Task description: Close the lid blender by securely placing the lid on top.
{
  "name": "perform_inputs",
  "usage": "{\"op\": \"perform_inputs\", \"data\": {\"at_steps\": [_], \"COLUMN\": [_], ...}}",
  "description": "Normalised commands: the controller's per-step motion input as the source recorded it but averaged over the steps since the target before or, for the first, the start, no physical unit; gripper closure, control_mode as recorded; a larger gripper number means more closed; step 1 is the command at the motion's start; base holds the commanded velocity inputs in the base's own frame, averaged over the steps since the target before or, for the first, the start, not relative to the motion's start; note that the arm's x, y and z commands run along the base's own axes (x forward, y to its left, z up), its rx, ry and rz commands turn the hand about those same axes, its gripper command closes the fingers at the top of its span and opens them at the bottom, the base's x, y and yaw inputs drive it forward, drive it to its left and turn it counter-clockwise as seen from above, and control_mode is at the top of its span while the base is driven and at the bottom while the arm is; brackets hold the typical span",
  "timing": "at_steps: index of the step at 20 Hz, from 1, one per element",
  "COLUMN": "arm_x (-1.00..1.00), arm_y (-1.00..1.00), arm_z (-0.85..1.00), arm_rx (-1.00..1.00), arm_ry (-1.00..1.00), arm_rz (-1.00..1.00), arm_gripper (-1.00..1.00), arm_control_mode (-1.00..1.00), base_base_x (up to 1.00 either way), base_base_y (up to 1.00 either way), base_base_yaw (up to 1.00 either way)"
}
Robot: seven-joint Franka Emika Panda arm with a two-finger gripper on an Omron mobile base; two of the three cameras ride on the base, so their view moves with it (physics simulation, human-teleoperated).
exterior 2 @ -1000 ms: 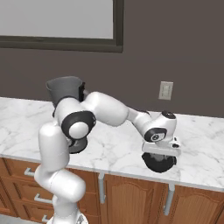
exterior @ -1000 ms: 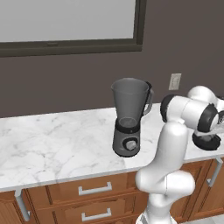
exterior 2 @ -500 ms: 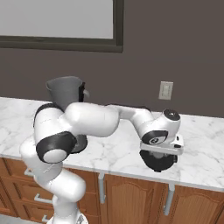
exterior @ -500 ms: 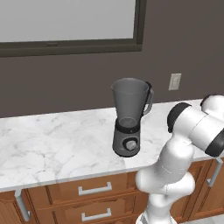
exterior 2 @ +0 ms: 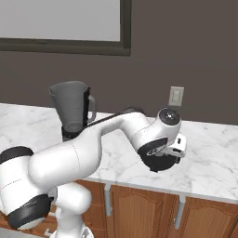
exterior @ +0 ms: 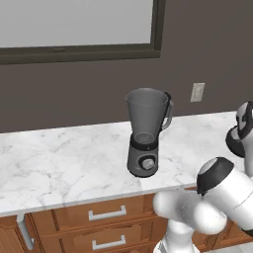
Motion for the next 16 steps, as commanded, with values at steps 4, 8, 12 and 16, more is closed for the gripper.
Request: {"op": "perform_inputs", "data": {"at_steps": [4,8,12,16], "arm_x": [-0.54,-0.29,-0.26,-0.28], "arm_y": [0.15,0.60,0.66,0.56], "arm_z": [0.24,0.96,1.00,1.00], "arm_rx": [0.00,0.00,0.00,0.00], "arm_ry": [-0.21,-0.12,-0.04,0.00], "arm_rz": [-0.01,-0.18,-0.19,-0.14], "arm_gripper": [1.00,1.00,1.00,1.00], "arm_control_mode": [-1.00,-1.00,-1.00,-1.00], "base_base_x": [0.00,0.00,0.00,0.00], "base_base_y": [0.00,0.00,0.00,0.00], "base_base_yaw": [0.00,0.00,0.00,0.00]}}
